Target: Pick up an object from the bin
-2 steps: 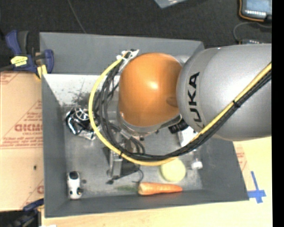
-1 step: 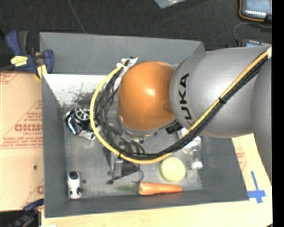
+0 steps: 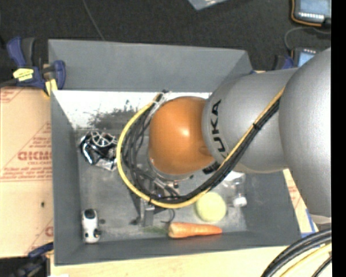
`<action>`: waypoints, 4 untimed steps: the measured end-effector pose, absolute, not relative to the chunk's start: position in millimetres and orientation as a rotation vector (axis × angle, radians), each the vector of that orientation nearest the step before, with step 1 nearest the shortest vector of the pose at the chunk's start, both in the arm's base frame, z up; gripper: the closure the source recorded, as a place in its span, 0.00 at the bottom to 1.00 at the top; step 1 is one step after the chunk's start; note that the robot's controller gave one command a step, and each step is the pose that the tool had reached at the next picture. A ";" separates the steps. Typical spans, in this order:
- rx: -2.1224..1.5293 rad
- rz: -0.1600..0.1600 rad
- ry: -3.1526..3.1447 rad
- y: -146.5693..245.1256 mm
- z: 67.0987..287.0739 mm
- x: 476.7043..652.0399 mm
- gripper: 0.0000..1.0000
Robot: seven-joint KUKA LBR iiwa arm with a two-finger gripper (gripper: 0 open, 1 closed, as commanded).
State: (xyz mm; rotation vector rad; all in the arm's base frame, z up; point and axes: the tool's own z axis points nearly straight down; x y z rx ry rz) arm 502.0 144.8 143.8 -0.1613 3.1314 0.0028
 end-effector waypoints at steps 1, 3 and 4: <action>-0.127 0.002 3.142 108.3 127.7 494.7 0.00; -0.427 0.001 3.112 92.1 104.8 509.6 0.00; -0.743 0.000 3.042 91.3 70.5 514.9 1.00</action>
Offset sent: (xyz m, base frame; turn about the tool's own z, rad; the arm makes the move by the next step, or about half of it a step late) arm 0.0172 -0.0527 -0.0425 -0.0537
